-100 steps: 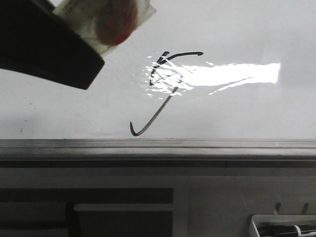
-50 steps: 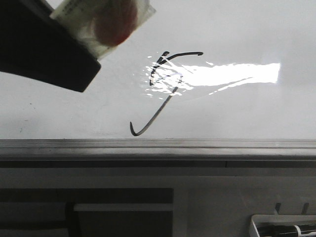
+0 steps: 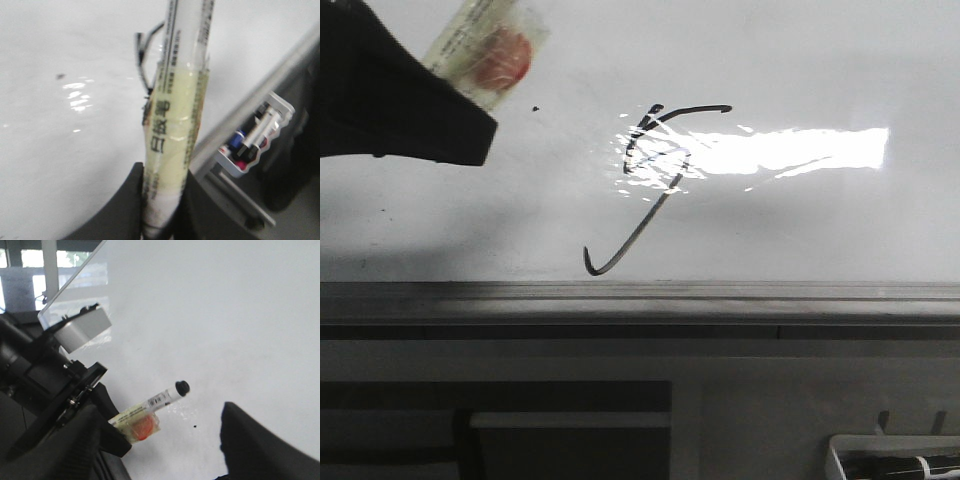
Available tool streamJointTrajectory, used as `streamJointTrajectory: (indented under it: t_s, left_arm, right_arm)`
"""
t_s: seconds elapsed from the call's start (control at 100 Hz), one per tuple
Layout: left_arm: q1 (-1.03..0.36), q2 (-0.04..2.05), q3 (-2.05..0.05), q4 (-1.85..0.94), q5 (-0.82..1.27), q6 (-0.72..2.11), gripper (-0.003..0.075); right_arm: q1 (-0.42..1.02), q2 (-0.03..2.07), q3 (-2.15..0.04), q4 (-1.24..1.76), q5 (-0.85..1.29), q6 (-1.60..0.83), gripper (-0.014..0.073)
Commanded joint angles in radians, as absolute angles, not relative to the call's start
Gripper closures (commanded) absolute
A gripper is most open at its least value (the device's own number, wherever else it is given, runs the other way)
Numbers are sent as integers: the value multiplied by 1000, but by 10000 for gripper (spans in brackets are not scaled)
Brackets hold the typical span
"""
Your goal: Write number 5 on whiteboard
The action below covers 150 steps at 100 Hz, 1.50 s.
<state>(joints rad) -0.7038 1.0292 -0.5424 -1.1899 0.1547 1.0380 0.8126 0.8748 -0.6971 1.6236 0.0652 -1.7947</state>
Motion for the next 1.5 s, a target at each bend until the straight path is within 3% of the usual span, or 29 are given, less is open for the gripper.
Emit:
streamJointTrajectory:
  t_s: [0.0, 0.14, 0.52, 0.72, 1.17, 1.24, 1.41, 1.49]
  left_arm:
    - [-702, 1026, -540, -1349, -6, 1024, 741]
    - [-702, 1076, -548, -1377, -12, 1024, 741]
    - [-702, 1247, -652, -1461, -55, 1024, 741]
    - [-702, 1313, -694, -1566, -177, 1024, 741]
    - [-702, 1414, -705, -1571, -176, 1024, 734]
    - [-702, 1417, -705, -1574, -176, 1024, 681]
    - [-702, 1417, -705, -1575, -176, 1024, 454]
    - [-702, 1417, -705, -1581, -183, 1024, 408]
  right_arm:
    - [814, 832, -728, 1673, 29, -1796, 299]
    - [814, 805, -726, 1683, -68, -1796, 661]
    - [814, 795, -713, 1715, -120, -1796, 657]
    - [814, 795, -687, 1734, -120, -1796, 657]
    - [814, 795, -661, 1758, -120, -1796, 657]
    - [814, 795, -661, 1761, -120, -1796, 657]
    - [814, 795, -661, 1765, -120, -1796, 657]
    - [814, 795, -661, 1765, -120, -1796, 657]
